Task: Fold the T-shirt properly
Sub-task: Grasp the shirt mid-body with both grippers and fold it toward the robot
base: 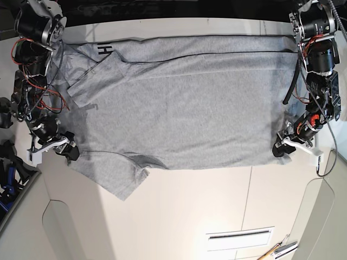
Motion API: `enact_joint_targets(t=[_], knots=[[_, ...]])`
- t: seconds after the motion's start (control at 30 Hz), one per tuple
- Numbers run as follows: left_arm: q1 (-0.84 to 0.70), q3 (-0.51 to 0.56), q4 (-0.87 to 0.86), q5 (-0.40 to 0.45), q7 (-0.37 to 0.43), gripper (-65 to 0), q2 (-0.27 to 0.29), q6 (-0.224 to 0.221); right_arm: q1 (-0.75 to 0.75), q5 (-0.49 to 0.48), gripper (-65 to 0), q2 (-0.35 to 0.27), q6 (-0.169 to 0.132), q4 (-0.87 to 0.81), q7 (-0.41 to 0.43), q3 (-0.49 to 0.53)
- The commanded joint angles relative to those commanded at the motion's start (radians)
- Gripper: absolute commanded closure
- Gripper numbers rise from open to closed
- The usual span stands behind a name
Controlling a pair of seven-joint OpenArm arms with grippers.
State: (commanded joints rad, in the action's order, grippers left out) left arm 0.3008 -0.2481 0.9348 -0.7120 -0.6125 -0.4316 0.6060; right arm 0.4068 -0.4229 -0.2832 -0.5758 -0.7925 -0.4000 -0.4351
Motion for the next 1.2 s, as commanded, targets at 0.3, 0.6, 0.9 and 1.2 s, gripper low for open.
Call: enact_joint_targets(t=[0.3,0.6,0.9,1.2], knots=[[0.011,0.000,0.000,-0.001,-0.002,0.0,-0.001,0.009,0.000,0.109,0.0,-0.003,-0.001,-0.002,0.001,0.000],[0.031,0.000,0.093,-0.013,-0.127,0.0,-0.002,0.092,-0.003,0.099,0.0,-0.013,-0.015,-0.087,-0.040,0.000],[-0.043,-0.043,0.308,-0.012,-0.201,0.0,-0.004,0.092,-0.006,-0.100,0.0,-0.103,-0.021,-0.180,-0.248,-0.002],[-0.137,-0.074,0.368,-0.013,-0.201,0.0,-0.004,0.092,-0.096,-0.301,0.0,-0.143,-0.035,-0.260,-0.338,-0.003]])
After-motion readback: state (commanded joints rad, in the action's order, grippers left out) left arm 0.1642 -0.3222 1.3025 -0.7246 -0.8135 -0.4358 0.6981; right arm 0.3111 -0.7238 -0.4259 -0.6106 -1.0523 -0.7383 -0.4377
